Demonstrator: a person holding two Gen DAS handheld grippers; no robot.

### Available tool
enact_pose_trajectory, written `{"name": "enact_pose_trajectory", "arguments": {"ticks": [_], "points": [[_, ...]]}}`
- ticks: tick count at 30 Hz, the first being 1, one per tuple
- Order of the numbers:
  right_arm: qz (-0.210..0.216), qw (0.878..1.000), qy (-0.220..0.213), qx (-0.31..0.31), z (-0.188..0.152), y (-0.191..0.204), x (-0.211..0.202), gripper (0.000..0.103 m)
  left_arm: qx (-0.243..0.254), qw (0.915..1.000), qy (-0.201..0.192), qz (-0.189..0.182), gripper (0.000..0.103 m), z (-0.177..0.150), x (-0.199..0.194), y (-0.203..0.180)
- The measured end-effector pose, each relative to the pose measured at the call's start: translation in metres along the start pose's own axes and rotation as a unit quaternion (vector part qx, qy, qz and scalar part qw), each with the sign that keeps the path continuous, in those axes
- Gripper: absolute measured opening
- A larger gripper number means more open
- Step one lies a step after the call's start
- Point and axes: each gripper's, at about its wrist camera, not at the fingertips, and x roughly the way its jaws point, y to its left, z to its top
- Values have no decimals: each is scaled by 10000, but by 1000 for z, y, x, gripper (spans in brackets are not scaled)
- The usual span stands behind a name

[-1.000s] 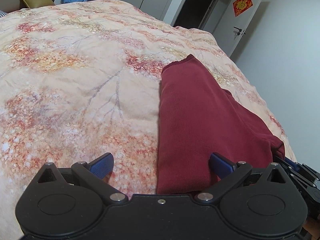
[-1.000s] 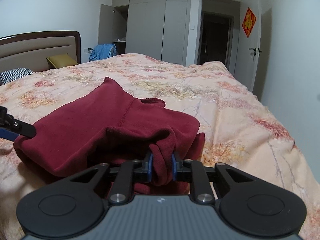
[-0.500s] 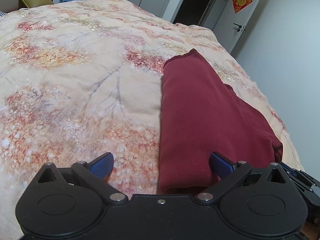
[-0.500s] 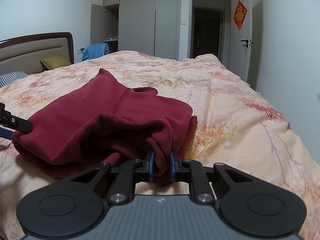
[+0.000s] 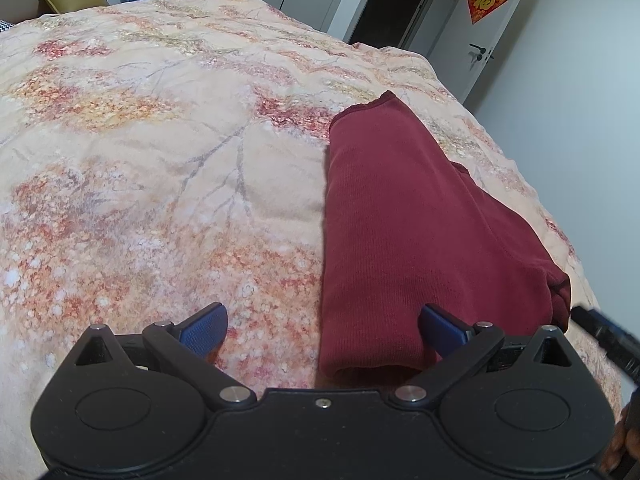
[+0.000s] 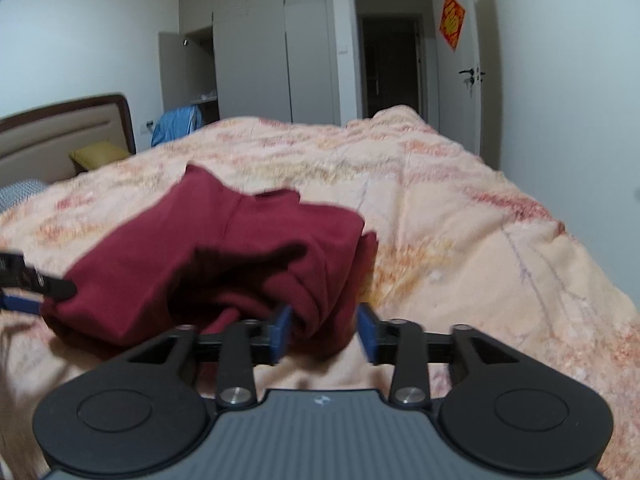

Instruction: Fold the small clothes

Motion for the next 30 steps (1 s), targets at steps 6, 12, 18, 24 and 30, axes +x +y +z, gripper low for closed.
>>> {"name": "enact_pose_trajectory", "arguments": {"ticks": [6, 12, 18, 24, 30], "points": [[-109, 9982, -108, 573, 29, -3, 19, 90, 21, 10000, 17, 21, 102, -1, -1, -1], [-398, 9931, 34, 1106, 54, -2, 60, 100, 27, 10000, 35, 22, 102, -1, -1, -2], [-804, 9930, 476, 727, 37, 8, 81, 100, -10, 10000, 47, -29, 102, -2, 0, 1], [-1061, 9923, 482, 427, 0, 4, 66, 102, 25, 10000, 72, -31, 102, -4, 0, 2], [-1156, 9912, 403, 506, -12, -1, 52, 102, 28, 10000, 77, -36, 102, -5, -1, 1]]}}
